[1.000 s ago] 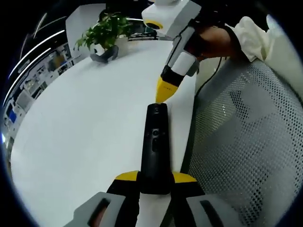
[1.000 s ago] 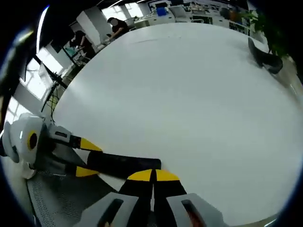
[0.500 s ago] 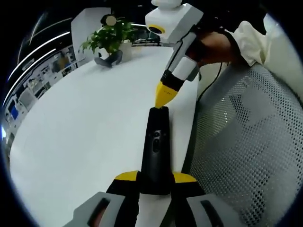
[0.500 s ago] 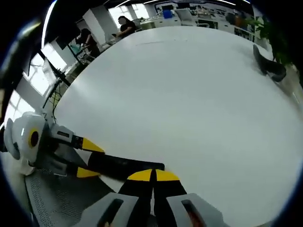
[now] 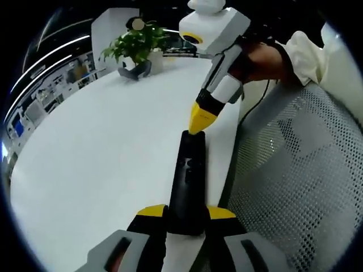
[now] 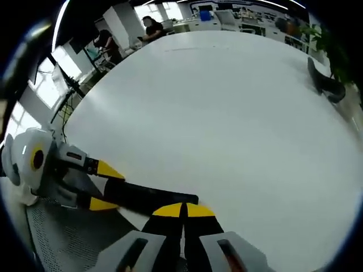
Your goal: Press the specified remote control buttons in sequence, fully releasing each button before pressing the next.
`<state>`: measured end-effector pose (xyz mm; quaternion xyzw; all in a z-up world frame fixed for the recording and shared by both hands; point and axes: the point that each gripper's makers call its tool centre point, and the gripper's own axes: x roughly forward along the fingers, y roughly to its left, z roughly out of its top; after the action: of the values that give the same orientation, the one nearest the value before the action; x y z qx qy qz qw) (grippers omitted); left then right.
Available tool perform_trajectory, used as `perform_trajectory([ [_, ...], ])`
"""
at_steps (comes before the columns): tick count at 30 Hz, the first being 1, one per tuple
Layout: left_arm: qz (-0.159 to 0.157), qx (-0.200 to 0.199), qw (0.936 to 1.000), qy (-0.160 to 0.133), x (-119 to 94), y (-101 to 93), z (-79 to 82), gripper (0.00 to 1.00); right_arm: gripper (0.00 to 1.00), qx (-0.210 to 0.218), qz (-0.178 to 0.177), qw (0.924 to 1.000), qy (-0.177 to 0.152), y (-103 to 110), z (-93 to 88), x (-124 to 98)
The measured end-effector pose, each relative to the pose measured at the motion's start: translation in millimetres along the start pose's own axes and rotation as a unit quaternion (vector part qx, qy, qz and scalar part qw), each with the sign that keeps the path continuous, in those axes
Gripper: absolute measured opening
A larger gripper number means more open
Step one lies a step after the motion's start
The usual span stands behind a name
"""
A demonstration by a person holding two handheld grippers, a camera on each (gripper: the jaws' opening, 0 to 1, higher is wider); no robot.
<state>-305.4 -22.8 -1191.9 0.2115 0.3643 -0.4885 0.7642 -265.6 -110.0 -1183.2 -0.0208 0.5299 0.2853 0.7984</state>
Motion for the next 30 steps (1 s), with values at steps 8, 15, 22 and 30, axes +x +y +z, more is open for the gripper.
perform_trajectory([
  [8, 0.005, -0.004, 0.9999, 0.013, -5.2, 0.1, -7.1, 0.25, 0.00, 0.008, 0.003, 1.0000, -0.004, -0.7, -0.3, 0.1],
  [15, 0.007, -0.016, 0.9998, 0.013, -6.5, 0.5, -8.9, 0.25, 0.00, -0.010, 0.001, 0.9999, -0.005, -0.2, -0.3, 0.2],
  [22, 0.003, -0.009, 0.9999, 0.008, -6.3, 0.0, -8.7, 0.25, 0.00, 0.021, 0.009, 0.9997, -0.005, -1.6, 0.3, -0.4],
  [30, 0.001, 0.013, 0.9999, 0.007, -5.8, -1.0, -7.7, 0.24, 0.00, 0.001, -0.009, 1.0000, 0.002, -2.6, -0.8, -2.1],
])
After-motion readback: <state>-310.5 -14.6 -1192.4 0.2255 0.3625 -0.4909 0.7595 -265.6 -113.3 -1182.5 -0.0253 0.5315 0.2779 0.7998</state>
